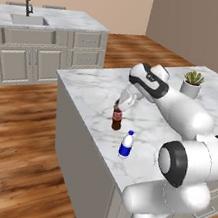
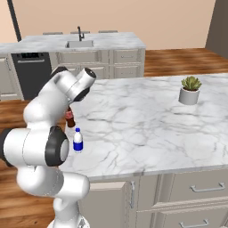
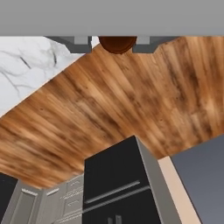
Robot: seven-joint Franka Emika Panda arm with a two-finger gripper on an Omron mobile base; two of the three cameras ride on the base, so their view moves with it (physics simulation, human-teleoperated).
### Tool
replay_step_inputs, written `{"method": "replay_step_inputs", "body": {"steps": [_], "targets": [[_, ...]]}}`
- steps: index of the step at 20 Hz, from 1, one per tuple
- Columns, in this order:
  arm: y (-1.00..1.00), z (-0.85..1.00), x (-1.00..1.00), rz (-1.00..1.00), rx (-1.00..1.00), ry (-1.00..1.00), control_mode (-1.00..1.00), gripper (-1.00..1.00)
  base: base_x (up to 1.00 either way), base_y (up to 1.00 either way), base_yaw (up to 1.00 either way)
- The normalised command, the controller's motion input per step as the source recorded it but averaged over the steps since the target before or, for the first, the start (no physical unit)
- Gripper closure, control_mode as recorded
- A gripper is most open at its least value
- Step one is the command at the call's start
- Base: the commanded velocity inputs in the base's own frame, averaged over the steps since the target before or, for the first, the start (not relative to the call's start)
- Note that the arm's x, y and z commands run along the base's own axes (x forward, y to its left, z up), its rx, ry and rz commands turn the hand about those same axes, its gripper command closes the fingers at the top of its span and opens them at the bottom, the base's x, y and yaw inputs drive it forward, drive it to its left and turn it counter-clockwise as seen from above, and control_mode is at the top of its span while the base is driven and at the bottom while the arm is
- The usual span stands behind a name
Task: Pick the bottled water, bottled drink, water bottle from the counter and place them in the open cabinet.
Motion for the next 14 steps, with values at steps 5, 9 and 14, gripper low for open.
{"method": "replay_step_inputs", "body": {"steps": [5,9,14], "targets": [[-0.01,0.29,-0.42,-0.04,0.00,-0.03,-1.00,1.00,0.00,0.00,0.00],[-0.21,0.33,-0.49,-0.12,0.00,-0.08,-1.00,1.00,0.00,0.00,0.00],[-0.23,0.52,-0.28,-0.17,0.00,-0.04,-1.00,1.00,0.00,0.00,0.00]]}}
